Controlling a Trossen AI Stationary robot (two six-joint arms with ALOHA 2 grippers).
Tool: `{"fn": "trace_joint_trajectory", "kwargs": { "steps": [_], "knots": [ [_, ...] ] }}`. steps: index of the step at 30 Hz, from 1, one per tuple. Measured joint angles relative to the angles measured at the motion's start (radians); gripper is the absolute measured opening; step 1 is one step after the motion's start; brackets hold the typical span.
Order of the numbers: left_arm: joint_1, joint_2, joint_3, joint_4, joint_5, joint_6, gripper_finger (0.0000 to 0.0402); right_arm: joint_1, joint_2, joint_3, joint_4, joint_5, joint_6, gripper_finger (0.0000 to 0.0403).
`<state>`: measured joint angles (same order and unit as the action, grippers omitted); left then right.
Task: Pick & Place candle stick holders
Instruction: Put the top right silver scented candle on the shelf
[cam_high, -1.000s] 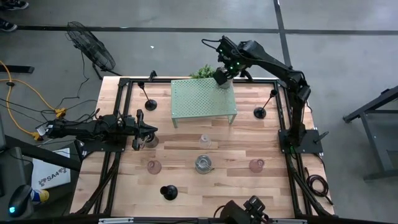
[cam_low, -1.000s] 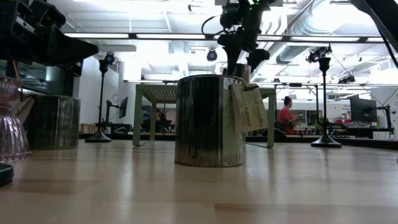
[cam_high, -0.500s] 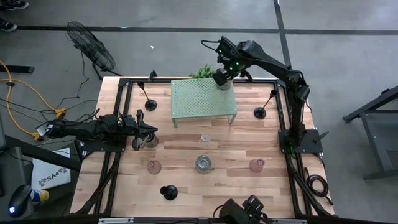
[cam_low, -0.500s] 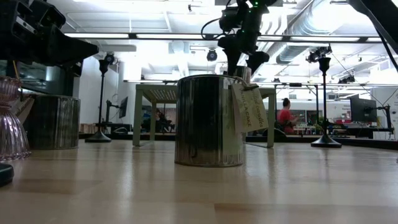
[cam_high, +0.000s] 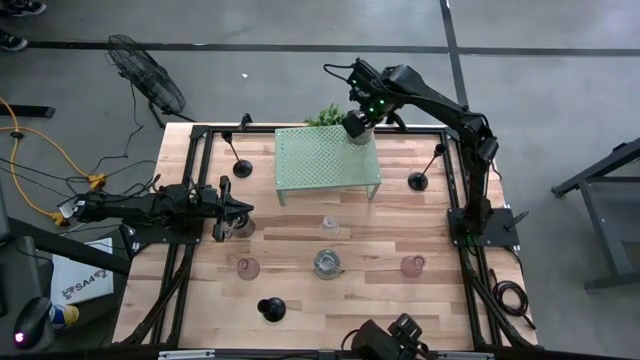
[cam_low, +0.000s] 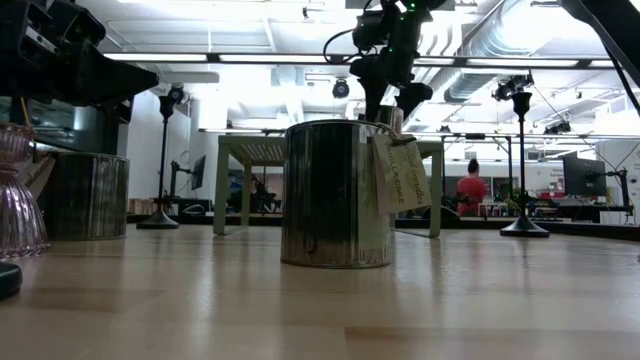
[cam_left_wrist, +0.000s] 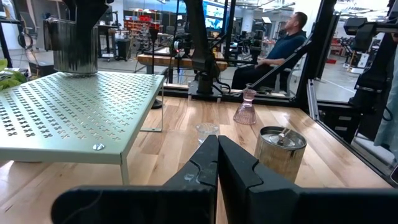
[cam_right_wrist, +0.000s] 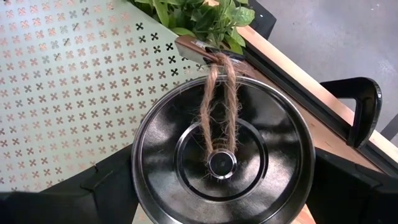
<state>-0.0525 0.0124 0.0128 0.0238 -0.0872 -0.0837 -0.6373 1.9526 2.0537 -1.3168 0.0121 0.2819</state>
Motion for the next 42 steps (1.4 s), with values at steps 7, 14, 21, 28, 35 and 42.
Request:
{"fn": "trace_joint_trajectory", "kwargs": {
  "steps": [7, 14, 21, 28, 35, 42],
  "knots": [
    [0.000, 0.000, 0.000, 0.000, 0.000, 0.000, 0.0000, 0.000, 0.000, 0.000, 0.012, 0.000, -0.006, 0.0348],
    [0.000, 0.000, 0.000, 0.000, 0.000, 0.000, 0.0000, 0.000, 0.000, -0.020, 0.013, 0.010, -0.010, 0.0348],
    [0.000, 0.000, 0.000, 0.000, 0.000, 0.000, 0.0000, 0.000, 0.000, -0.032, 0.026, 0.010, -0.015, 0.0348],
    [0.000, 0.000, 0.000, 0.000, 0.000, 0.000, 0.0000, 0.000, 0.000, -0.033, 0.035, 0.011, -0.018, 0.0361],
    [0.000, 0.000, 0.000, 0.000, 0.000, 0.000, 0.0000, 0.000, 0.001, -0.034, 0.058, 0.011, -0.021, 0.0384],
    [0.000, 0.000, 0.000, 0.000, 0.000, 0.000, 0.0000, 0.000, 0.001, -0.034, 0.061, 0.014, -0.022, 0.0386]
  ]
}}
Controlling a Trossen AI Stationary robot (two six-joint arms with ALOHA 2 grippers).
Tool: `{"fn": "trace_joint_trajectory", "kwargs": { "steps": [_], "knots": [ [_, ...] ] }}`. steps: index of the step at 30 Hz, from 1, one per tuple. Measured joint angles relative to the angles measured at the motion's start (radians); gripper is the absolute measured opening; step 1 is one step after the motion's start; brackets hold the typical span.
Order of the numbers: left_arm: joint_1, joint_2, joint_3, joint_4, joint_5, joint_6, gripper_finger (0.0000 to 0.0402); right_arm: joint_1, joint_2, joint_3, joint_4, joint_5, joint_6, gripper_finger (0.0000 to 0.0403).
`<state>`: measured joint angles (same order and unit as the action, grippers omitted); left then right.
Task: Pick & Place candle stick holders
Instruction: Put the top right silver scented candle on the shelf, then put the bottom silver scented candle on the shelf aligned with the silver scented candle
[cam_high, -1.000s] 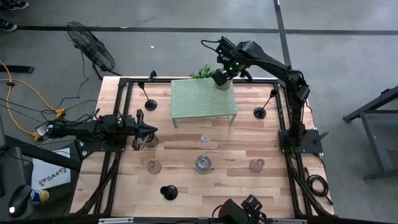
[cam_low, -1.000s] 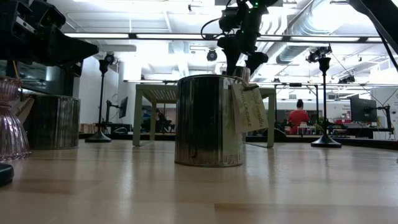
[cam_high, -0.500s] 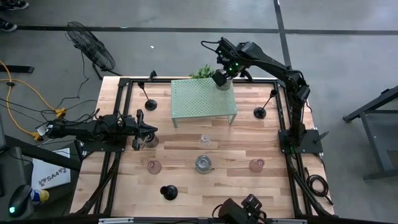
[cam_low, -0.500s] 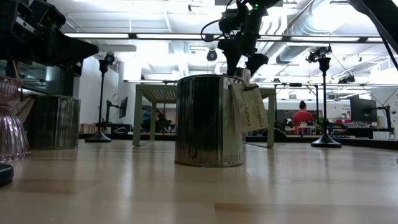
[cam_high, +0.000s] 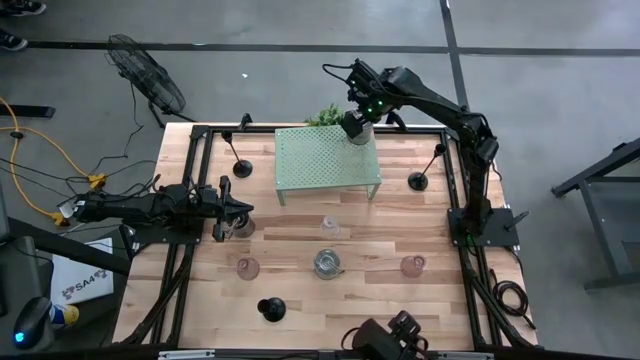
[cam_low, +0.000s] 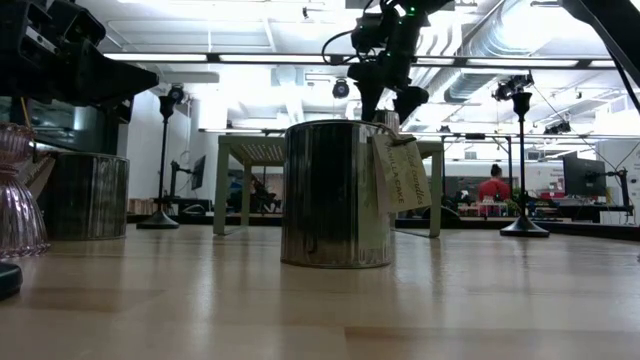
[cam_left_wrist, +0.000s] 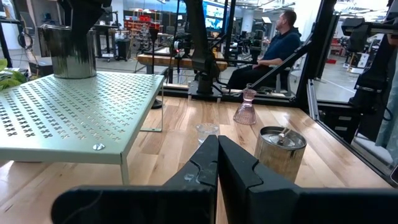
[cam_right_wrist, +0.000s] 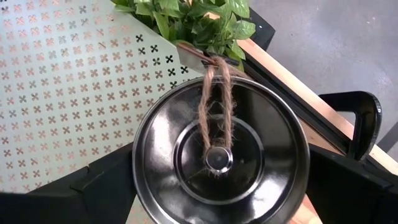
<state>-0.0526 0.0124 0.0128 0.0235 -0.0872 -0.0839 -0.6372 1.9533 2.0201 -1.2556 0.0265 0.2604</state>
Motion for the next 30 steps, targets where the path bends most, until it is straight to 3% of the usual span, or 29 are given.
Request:
{"fn": "trace_joint_trajectory", "kwargs": {
  "steps": [13, 30],
  "knots": [
    [0.000, 0.000, 0.000, 0.000, 0.000, 0.000, 0.0000, -0.005, -0.019, 0.000, 0.003, 0.001, -0.004, 0.0386],
    [0.000, 0.000, 0.000, 0.000, 0.000, 0.000, 0.0000, 0.009, -0.155, 0.000, -0.007, 0.025, -0.018, 0.0387]
  ]
}}
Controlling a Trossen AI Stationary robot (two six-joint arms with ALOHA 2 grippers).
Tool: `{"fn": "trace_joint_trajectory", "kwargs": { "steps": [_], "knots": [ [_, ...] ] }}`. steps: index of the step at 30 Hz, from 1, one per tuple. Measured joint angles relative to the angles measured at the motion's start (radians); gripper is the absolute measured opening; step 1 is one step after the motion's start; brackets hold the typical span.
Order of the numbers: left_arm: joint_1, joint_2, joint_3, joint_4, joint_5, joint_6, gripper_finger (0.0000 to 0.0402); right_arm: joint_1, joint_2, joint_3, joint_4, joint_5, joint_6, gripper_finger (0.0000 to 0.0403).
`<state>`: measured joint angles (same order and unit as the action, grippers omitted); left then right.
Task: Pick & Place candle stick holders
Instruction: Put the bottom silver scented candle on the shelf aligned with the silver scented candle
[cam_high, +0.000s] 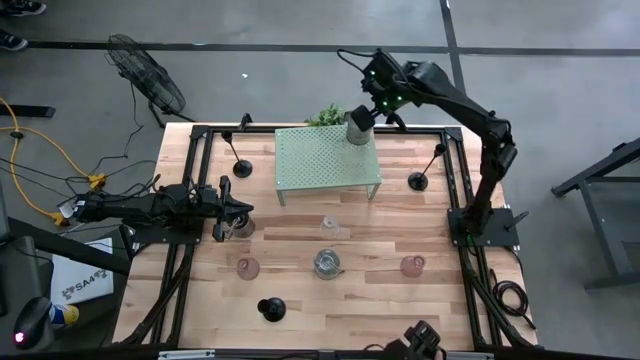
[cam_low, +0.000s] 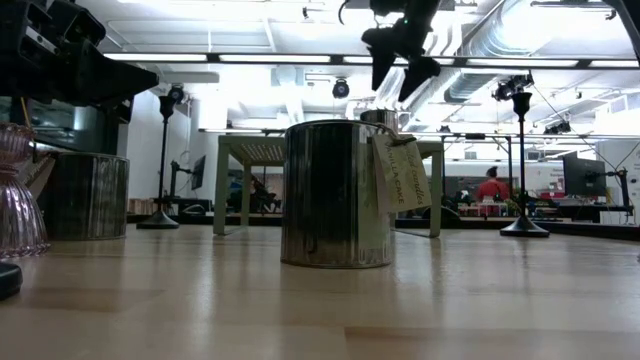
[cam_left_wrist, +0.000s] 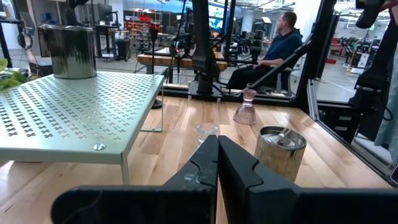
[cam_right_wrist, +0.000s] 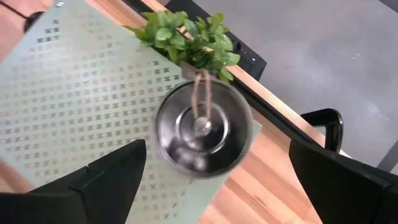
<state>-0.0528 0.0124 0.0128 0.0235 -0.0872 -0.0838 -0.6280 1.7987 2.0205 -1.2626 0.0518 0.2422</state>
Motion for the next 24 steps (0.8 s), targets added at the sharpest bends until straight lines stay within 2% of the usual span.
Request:
{"fn": "trace_joint_trajectory", "kwargs": {
  "steps": [8, 16, 24],
  "knots": [
    [0.000, 0.000, 0.000, 0.000, 0.000, 0.000, 0.0000, 0.054, -0.062, 0.000, -0.116, 0.012, 0.022, 0.0387],
    [0.000, 0.000, 0.000, 0.000, 0.000, 0.000, 0.0000, 0.173, -0.079, -0.002, -0.243, 0.058, 0.058, 0.0385],
    [0.000, 0.000, 0.000, 0.000, 0.000, 0.000, 0.0000, 0.326, -0.079, -0.010, -0.213, 0.080, 0.044, 0.0385]
  ]
}}
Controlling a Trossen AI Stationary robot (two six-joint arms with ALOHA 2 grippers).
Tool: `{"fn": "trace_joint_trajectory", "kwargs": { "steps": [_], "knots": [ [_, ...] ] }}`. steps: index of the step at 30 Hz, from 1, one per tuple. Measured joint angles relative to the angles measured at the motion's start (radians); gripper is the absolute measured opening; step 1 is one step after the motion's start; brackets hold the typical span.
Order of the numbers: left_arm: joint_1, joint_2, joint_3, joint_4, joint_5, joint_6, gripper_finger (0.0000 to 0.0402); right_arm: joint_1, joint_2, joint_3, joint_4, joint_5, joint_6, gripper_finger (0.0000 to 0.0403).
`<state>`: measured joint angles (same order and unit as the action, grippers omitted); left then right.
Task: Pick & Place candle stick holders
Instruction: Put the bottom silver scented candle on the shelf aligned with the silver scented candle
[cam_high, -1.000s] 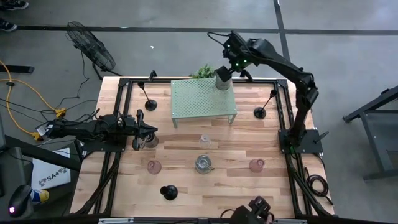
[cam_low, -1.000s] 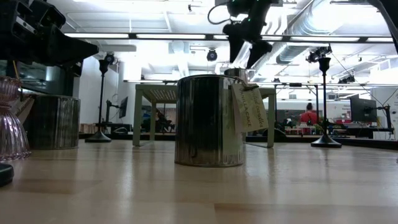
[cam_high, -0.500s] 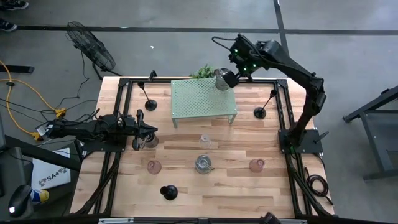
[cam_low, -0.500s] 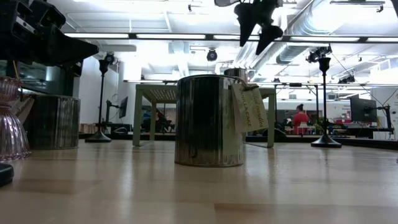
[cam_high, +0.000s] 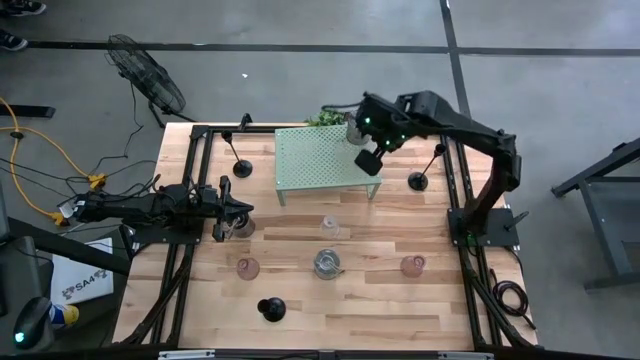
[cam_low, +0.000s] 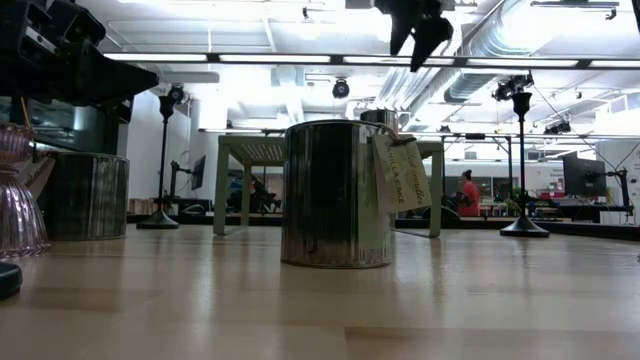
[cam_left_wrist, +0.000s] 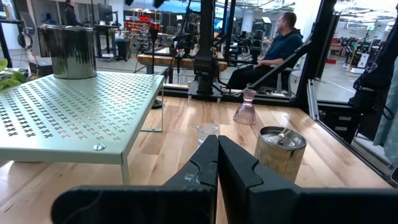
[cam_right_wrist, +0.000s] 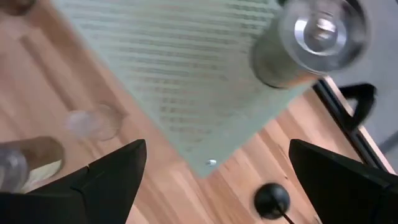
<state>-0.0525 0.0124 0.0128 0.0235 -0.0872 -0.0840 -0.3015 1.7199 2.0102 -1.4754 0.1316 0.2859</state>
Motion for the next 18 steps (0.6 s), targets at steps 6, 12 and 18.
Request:
{"fn": "trace_joint_trajectory", "kwargs": {
  "steps": [6, 12, 18],
  "knots": [
    [0.000, 0.000, 0.000, 0.000, 0.000, 0.000, 0.0000, 0.117, 0.002, 0.000, 0.014, -0.002, 0.034, 0.0385],
    [0.000, 0.000, 0.000, 0.000, 0.000, 0.000, 0.0000, 0.243, 0.002, -0.001, 0.047, 0.038, 0.152, 0.0385],
    [0.000, 0.000, 0.000, 0.000, 0.000, 0.000, 0.0000, 0.357, 0.003, -0.001, 0.086, 0.079, 0.273, 0.0385]
  ]
}}
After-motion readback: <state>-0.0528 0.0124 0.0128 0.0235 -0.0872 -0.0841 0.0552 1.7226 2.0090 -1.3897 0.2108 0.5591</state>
